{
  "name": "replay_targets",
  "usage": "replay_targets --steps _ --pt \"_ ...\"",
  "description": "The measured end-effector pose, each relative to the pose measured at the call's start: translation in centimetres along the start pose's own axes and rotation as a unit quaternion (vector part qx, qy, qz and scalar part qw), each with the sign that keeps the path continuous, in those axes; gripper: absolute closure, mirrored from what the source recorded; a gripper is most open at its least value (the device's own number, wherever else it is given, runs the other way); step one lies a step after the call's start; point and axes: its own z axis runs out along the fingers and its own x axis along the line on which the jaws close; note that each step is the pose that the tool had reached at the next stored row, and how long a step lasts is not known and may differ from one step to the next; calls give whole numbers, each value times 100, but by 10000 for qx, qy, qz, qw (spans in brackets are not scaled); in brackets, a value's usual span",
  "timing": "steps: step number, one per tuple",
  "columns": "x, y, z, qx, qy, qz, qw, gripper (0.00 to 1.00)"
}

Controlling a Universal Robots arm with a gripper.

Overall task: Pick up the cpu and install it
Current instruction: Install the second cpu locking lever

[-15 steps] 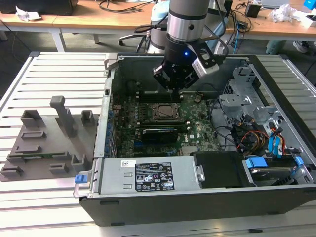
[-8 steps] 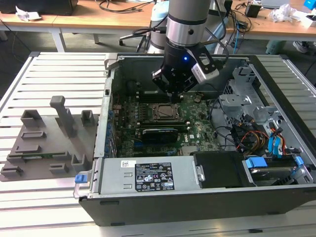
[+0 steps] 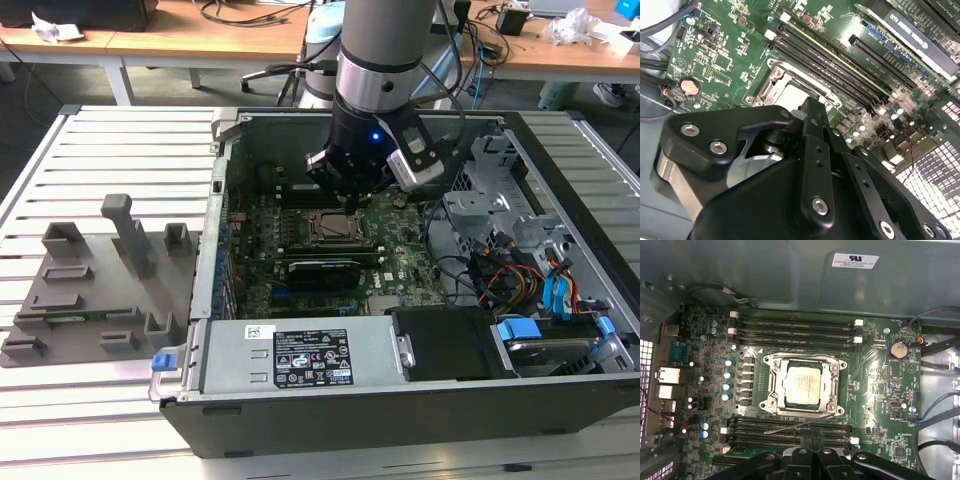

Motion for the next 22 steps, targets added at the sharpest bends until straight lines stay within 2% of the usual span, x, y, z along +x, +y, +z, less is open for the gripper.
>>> replay_targets --steps 2,10,14,18,22 --pt "2 -16 35 -22 -2 0 10000 89" --pt "10 -48 195 -27 -2 -1 10000 89" --pt "25 -93 263 -61 -4 0 10000 89" --pt "42 -105 302 -87 -5 -1 10000 89" --pt "76 -105 334 -145 -9 -2 9999 89"
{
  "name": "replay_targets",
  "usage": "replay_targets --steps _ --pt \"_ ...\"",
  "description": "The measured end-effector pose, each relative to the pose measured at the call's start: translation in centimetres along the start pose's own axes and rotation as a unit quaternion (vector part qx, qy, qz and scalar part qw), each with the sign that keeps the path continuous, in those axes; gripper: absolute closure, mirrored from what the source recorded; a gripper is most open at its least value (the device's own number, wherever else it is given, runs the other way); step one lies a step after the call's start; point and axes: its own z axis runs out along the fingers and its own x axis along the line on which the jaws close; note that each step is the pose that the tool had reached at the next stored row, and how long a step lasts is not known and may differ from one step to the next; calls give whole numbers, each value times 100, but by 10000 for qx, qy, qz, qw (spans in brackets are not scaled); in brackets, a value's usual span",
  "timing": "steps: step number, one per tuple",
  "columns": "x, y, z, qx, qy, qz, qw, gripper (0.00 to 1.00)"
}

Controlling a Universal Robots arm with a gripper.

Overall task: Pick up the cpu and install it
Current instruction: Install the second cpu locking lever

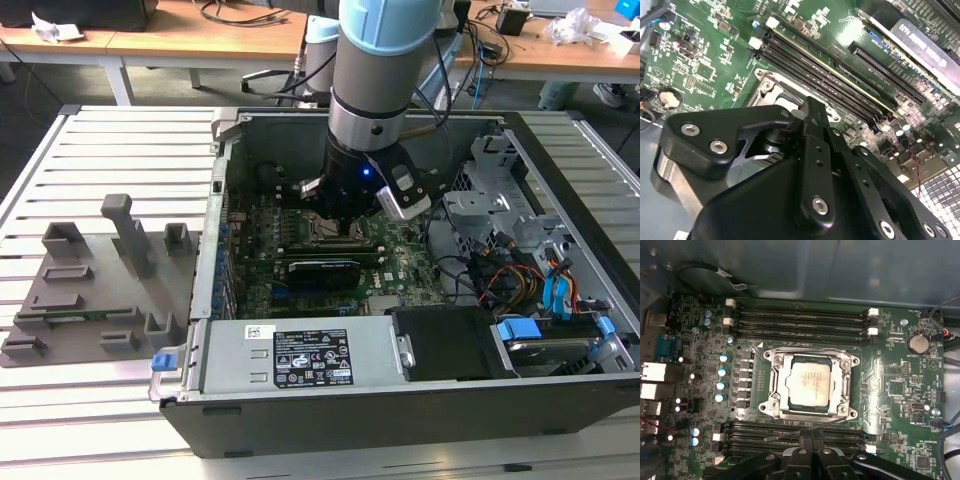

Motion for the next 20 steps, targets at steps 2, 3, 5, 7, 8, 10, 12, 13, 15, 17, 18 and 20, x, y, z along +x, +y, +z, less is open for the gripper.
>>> replay_targets --steps 2,3,5,7,8,10,12,13,15,17,18,20 --pt "36 0 20 -100 -6 -1 9999 89" --pt "46 -1 30 -124 -8 -1 9999 89" --pt "63 -6 51 -140 -9 -1 9999 89" --pt "78 -14 74 -144 -9 -1 9999 89" --pt "89 -19 102 -144 -9 -1 9999 89" --pt "103 -24 141 -145 -9 -1 9999 89" --pt "125 -29 196 -148 -9 -1 9999 89" --pt "133 -31 218 -147 -9 -1 9999 89" --pt "147 -36 264 -148 -9 -1 9999 89" --pt "189 -38 302 -157 -10 -1 9999 89" --pt "225 -37 313 -162 -11 -1 9999 89" --pt "301 -34 327 -169 -11 -2 9999 89"
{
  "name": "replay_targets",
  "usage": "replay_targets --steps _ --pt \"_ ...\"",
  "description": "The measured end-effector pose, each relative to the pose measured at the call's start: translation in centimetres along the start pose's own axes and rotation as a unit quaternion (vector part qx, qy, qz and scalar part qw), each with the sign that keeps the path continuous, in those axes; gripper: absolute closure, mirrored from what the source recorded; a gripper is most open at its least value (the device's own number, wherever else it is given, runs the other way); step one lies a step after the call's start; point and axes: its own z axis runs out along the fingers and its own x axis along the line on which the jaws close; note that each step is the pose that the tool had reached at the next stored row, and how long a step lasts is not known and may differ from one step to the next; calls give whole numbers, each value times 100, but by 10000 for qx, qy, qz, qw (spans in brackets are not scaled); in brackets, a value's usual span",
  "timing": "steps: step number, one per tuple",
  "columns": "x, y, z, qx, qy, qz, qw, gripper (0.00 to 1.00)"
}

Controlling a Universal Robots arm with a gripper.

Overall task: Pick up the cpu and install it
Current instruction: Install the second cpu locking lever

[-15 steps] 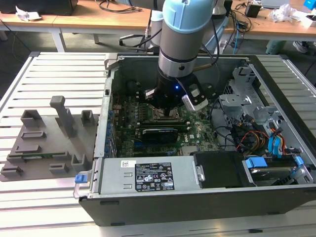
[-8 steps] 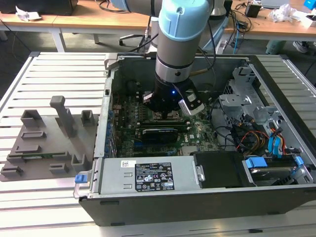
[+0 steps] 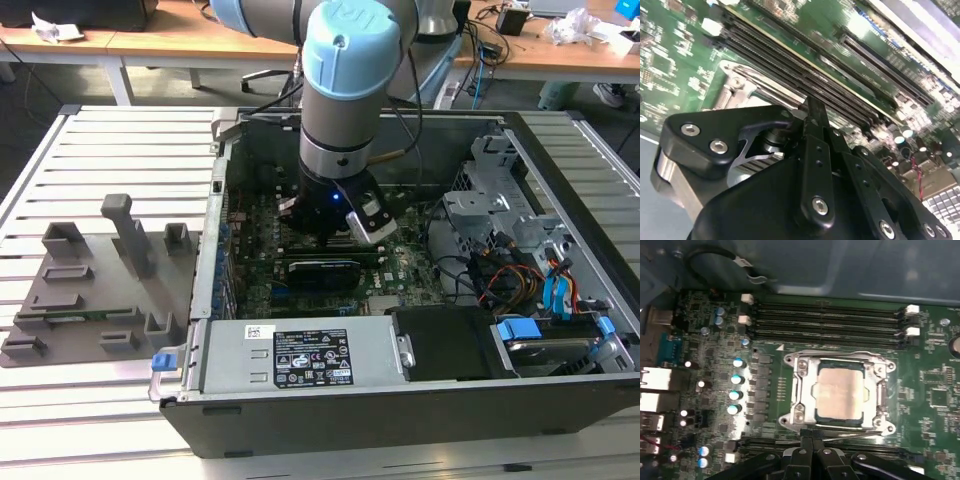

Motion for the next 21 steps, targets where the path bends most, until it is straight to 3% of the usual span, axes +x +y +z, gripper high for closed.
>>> replay_targets --steps 2,5,9,15,19,21 --pt "150 6 20 -29 -1 1 10000 89" --pt "240 9 47 -65 -3 -4 10000 89" --pt "246 34 86 -112 8 -88 9999 89" --pt "239 101 136 -136 29 -234 9996 89" --pt "223 106 135 -168 28 -256 9995 89" --pt "197 143 89 -147 32 -255 9996 89"
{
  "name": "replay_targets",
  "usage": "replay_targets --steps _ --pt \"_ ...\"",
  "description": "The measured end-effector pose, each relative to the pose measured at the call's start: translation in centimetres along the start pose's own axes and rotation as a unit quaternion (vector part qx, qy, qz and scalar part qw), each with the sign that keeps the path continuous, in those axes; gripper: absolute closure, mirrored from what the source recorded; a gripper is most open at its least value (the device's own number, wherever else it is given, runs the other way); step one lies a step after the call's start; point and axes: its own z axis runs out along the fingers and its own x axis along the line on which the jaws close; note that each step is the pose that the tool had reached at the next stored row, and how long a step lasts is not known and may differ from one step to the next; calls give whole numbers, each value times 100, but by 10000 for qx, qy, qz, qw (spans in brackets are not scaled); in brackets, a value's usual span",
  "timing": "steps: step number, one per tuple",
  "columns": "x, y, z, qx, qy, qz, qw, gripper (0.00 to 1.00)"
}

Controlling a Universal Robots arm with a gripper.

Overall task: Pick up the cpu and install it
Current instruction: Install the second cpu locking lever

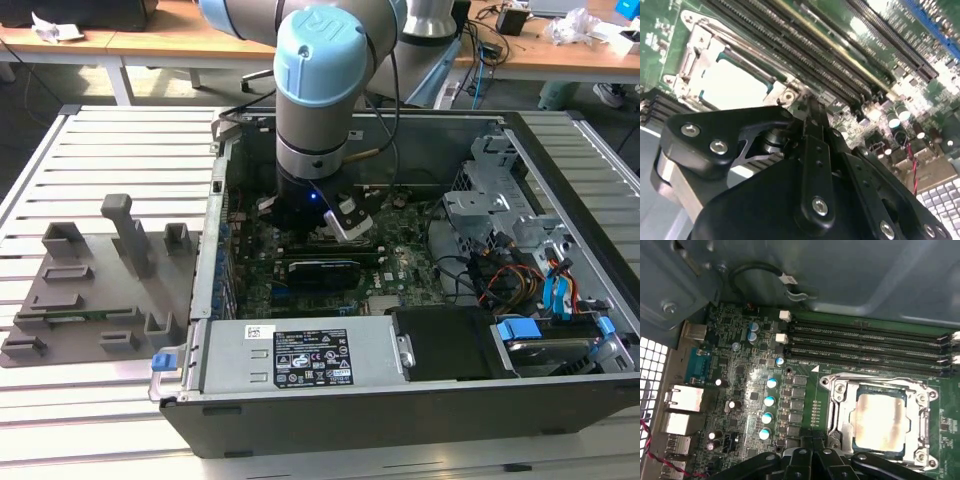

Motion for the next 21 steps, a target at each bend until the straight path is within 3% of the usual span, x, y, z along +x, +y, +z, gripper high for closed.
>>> replay_targets --steps 3,4,11,13,17,21 --pt "-28 31 -51 34 4 0 10000 89" --pt "-46 39 -59 64 7 0 10000 89" --pt "-214 66 -69 348 59 10 9994 89" --pt "-334 87 -66 431 89 14 9990 89" --pt "-466 126 -58 523 123 19 9986 89" --pt "-549 198 -46 654 145 24 9978 89"
